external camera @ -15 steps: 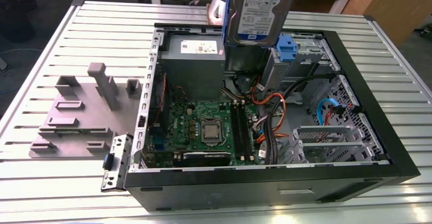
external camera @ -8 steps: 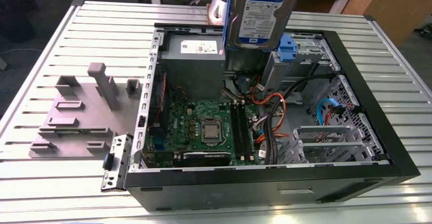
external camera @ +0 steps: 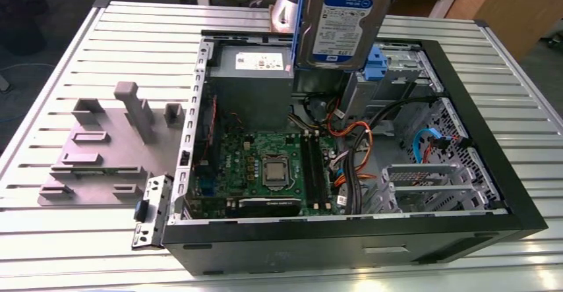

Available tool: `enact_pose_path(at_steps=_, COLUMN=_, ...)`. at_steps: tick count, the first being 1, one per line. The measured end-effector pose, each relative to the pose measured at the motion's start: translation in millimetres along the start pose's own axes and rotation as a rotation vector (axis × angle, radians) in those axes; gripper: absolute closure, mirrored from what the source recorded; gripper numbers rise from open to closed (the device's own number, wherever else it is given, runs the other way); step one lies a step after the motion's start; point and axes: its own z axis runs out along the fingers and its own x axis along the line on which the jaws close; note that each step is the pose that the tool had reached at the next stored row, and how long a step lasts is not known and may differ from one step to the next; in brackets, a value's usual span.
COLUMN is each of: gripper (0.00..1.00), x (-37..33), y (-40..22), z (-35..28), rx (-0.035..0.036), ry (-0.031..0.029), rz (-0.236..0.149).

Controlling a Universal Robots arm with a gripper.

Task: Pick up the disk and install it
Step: 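Pick up the disk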

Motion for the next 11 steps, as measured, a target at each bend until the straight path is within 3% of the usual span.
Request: enact_pose_path(at_steps=11, gripper=0.65, x=12.7, y=-1.4, z=-1.0, rx=0.0000, ry=0.0006, rz=0.000)
